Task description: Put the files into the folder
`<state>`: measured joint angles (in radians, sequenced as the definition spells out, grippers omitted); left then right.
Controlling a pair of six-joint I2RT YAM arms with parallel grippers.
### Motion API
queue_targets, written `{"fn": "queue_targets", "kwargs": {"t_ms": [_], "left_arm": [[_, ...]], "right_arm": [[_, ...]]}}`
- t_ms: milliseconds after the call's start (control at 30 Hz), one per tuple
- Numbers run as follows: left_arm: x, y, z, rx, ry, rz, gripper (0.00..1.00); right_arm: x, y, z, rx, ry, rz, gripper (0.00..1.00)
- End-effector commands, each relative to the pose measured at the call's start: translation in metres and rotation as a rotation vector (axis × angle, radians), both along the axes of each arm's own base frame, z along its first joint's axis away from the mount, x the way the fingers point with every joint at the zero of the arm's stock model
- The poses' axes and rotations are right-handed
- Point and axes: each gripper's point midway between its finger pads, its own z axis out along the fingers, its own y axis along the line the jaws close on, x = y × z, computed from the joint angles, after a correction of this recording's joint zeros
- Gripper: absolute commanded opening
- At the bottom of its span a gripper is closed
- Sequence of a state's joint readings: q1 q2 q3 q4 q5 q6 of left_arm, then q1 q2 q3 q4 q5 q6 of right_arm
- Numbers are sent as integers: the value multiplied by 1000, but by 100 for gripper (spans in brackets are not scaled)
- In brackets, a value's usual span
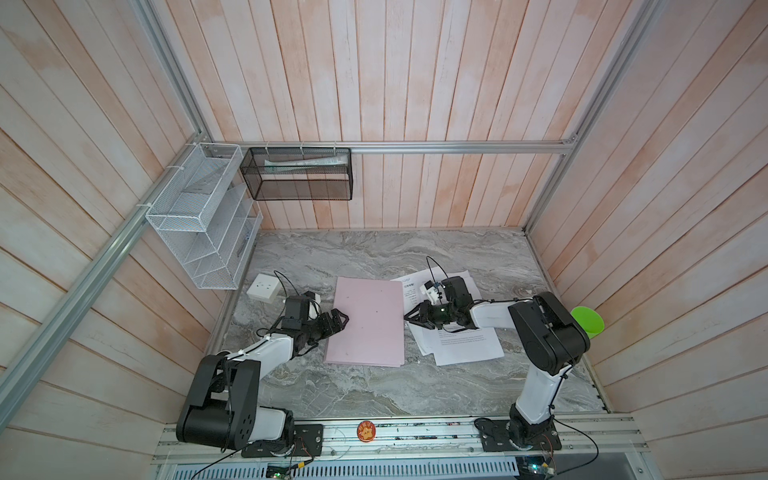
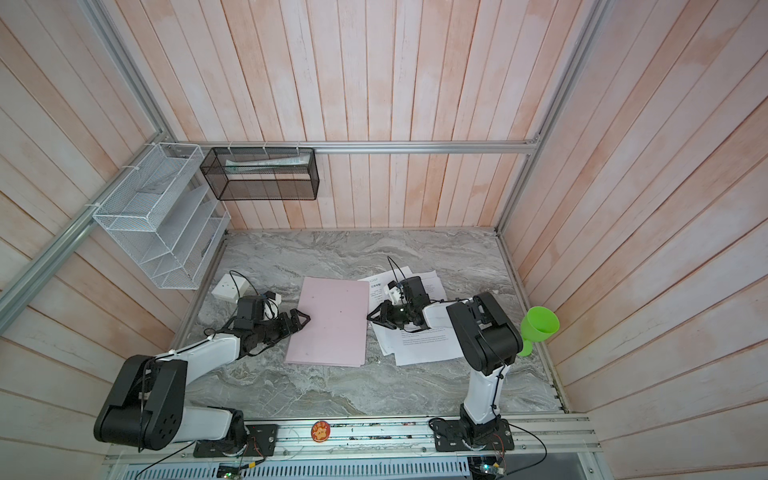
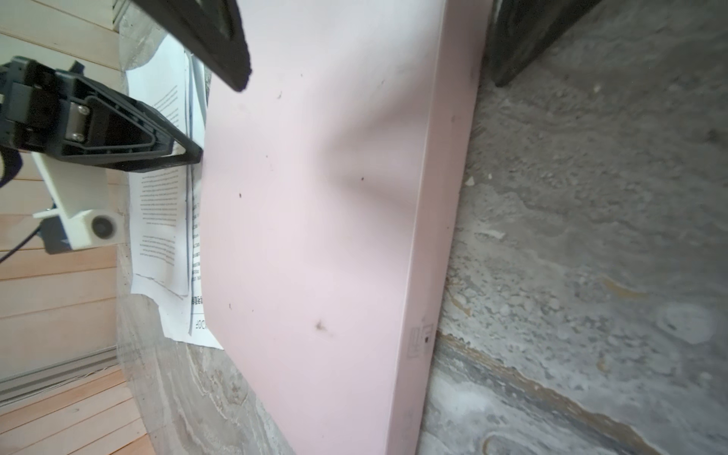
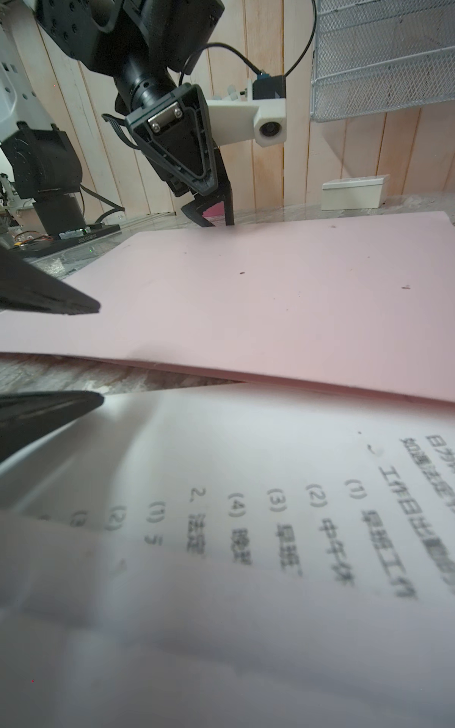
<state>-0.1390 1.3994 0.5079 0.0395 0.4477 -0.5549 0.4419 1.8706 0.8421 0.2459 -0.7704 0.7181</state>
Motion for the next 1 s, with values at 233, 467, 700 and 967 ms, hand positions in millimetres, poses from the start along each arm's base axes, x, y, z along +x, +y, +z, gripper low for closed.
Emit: {"fn": "queue_targets", "kwargs": {"t_ms": [233,467,700,967], "left_arm": [[-2,-11,-5,-61,17,-22,95],[-3,-10,-9,-58,26,-21,95],[-3,-10,-9,-45,26,-23,95],[-1,-8,-1,-14,19,-30,95]], "right_arm": [[2,12,-6,32,31,22,32],[3,17,2,60,26,38,31],[2,23,22,89,-12,49,28],[-1,36,66,167,-86,86,27]]}}
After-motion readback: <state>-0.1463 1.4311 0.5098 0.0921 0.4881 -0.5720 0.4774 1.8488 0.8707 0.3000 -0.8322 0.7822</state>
